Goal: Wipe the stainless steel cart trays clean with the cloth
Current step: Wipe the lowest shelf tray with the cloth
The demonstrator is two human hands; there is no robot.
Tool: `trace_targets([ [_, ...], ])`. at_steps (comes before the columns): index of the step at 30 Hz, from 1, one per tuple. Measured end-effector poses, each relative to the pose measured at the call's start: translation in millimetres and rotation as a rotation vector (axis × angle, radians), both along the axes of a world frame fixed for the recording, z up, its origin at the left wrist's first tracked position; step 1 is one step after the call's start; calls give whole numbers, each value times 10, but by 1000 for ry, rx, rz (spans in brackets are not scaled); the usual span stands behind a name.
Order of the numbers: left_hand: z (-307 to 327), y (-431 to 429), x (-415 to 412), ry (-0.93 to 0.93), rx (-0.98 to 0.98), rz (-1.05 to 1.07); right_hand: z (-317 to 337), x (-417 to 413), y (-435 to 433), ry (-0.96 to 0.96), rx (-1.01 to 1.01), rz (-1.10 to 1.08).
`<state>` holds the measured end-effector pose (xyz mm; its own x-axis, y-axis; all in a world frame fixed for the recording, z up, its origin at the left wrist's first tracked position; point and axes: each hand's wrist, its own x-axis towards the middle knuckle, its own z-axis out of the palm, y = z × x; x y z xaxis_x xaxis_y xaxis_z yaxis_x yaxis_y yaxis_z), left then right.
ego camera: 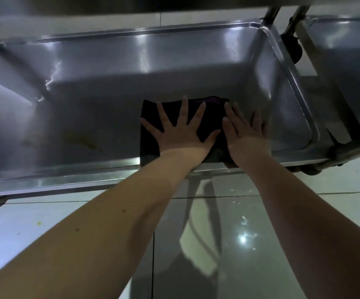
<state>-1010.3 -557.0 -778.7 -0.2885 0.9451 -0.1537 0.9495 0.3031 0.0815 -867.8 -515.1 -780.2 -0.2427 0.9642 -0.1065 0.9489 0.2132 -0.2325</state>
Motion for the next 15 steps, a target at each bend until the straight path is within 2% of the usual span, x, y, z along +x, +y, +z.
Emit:
trace_targets([
  [5, -3, 310, -339, -19, 86, -12, -7, -55, -53, -119, 19, 37],
  [9, 55, 518, -732, -28, 26, 31, -22, -82, -55, -206, 26, 82],
  [15, 12, -68, -809, -22, 20, -2, 14, -102, -51, -210, 3, 71],
])
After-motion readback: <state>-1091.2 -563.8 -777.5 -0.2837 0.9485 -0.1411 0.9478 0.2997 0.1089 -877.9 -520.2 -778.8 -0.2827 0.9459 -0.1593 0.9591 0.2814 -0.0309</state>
